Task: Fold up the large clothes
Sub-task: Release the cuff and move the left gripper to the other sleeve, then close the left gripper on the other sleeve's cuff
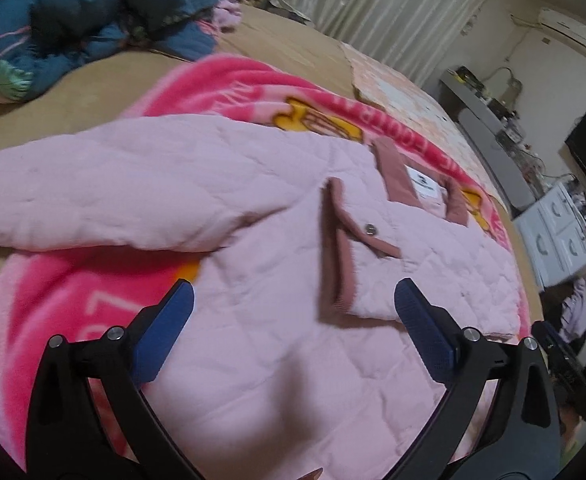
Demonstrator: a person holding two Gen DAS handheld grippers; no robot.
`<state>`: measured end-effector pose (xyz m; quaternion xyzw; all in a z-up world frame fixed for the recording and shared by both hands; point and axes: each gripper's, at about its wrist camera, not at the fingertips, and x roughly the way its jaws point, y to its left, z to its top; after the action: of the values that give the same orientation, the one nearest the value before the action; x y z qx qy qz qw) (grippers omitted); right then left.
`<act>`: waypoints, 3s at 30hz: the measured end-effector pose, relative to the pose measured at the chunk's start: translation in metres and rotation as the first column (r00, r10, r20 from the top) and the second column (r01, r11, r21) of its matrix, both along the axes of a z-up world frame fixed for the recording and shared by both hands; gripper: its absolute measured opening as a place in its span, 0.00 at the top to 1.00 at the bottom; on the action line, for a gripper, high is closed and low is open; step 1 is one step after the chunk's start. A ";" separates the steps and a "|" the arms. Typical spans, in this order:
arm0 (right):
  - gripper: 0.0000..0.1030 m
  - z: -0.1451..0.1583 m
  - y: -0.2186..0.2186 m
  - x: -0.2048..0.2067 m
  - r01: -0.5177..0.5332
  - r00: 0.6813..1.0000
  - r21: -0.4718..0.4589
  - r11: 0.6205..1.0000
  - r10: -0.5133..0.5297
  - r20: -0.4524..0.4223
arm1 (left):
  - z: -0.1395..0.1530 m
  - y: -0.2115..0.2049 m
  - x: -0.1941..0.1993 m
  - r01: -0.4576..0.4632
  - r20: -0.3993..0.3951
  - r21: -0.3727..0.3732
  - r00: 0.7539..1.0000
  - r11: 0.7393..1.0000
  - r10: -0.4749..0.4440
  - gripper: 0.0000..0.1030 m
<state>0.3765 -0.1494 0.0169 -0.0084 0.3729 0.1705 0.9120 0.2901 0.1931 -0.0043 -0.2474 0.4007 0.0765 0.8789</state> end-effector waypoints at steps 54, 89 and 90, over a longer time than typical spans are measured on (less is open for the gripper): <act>0.04 0.043 0.313 -0.052 -0.451 0.892 -0.021 0.892 0.451 0.038 | 0.001 0.202 -0.125 -0.529 -0.001 0.084 0.848 0.845 0.531 0.09; 0.04 -0.003 0.311 -0.050 -0.481 0.875 -0.039 0.876 0.476 -0.093 | -0.095 0.280 -0.120 -0.650 -0.060 -0.184 0.756 0.738 0.651 0.54; 0.04 -0.002 0.307 -0.049 -0.473 0.879 -0.037 0.880 0.469 -0.091 | -0.095 0.282 -0.123 -0.652 -0.055 -0.196 0.753 0.733 0.655 0.63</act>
<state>0.3272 0.1575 0.0150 -0.1183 0.4003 0.3764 0.8271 0.1673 0.4748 -0.0988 -0.4614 0.2860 0.3367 0.7694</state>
